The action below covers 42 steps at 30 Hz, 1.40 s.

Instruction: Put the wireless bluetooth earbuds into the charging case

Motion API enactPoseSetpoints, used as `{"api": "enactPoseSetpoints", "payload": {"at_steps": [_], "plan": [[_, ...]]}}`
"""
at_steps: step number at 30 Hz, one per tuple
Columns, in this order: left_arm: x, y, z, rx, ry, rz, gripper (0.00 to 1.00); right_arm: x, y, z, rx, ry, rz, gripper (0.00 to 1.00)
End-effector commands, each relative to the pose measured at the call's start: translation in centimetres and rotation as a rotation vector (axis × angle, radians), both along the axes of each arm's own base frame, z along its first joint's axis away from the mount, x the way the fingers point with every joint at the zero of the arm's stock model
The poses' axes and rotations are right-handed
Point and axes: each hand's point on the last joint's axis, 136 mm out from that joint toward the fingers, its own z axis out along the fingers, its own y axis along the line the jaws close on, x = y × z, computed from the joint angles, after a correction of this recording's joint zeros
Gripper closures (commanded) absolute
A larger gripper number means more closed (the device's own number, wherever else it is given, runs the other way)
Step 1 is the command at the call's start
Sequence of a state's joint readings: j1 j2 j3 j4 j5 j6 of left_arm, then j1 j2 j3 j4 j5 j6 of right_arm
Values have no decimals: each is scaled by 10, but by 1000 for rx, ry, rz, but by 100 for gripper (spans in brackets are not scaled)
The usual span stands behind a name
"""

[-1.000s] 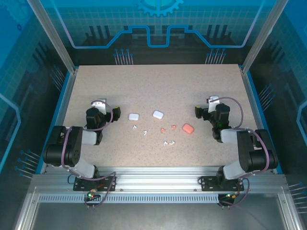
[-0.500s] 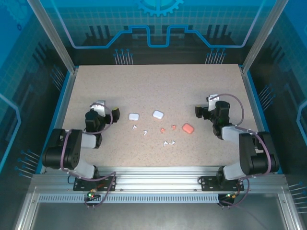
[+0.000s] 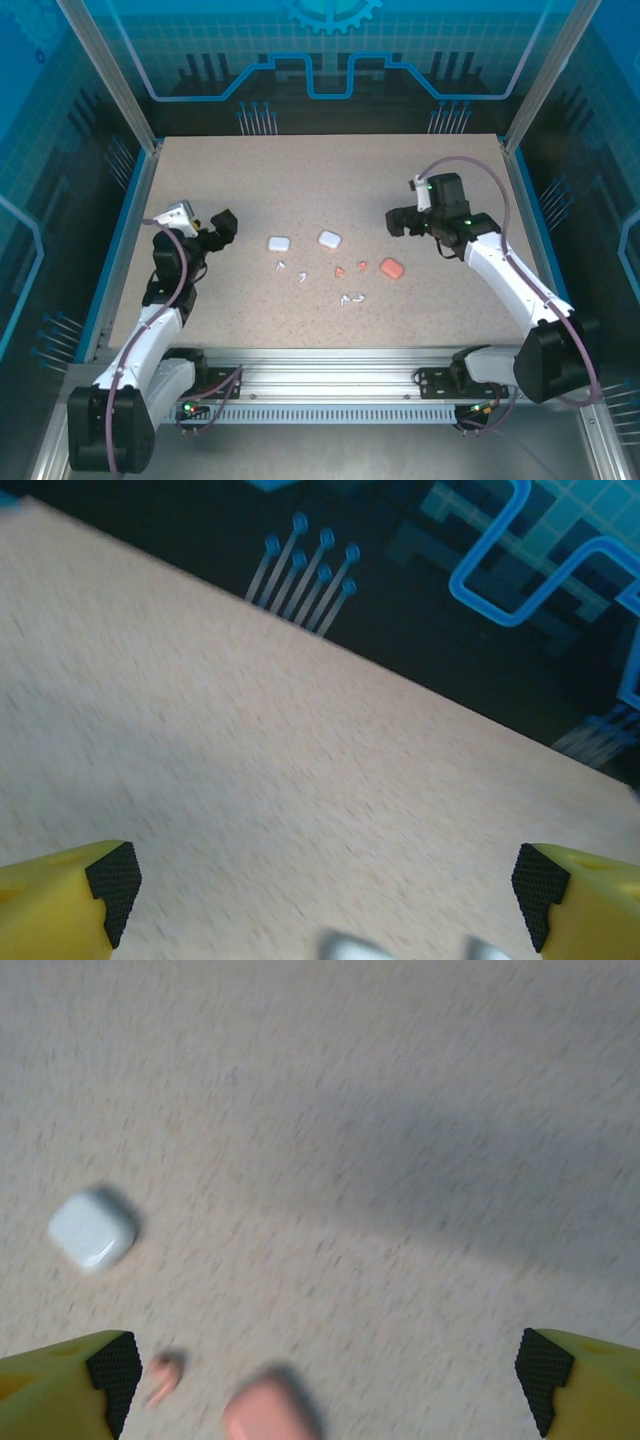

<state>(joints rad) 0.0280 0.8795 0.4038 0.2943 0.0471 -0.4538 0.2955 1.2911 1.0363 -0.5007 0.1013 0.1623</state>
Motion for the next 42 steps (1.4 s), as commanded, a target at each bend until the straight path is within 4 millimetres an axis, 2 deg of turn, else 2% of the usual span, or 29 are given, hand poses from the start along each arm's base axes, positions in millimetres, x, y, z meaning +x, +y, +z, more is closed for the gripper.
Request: {"api": "enactPoseSetpoints", "payload": {"at_steps": [1,3,6,12,19,24,30,36,42], "plan": [[-25,-34,-40,-276,226,-95,1,-60,6,-46,-92,314,8,0],[-32,-47,-46,-322,252,-128,1,-73,19,-65,-85,404,41,0],[-36,-56,-48,-335,256,-154,1,-81,28,-90,-107,480,60,0],[-35,-60,-36,-330,226,-172,1,-74,30,-112,-192,524,77,0],[-39,-56,-37,-313,220,-148,1,-68,42,-139,-237,598,150,0],[-39,-58,-36,-316,224,-157,1,-59,44,-150,-273,611,160,0],[-39,-58,-36,-313,228,-156,1,-65,49,-158,-270,649,185,0],[-38,-57,-36,-304,231,-155,1,-76,47,-161,-285,669,197,12],[-39,-56,-39,-302,236,-152,1,-77,44,-165,-334,668,184,23]]}}
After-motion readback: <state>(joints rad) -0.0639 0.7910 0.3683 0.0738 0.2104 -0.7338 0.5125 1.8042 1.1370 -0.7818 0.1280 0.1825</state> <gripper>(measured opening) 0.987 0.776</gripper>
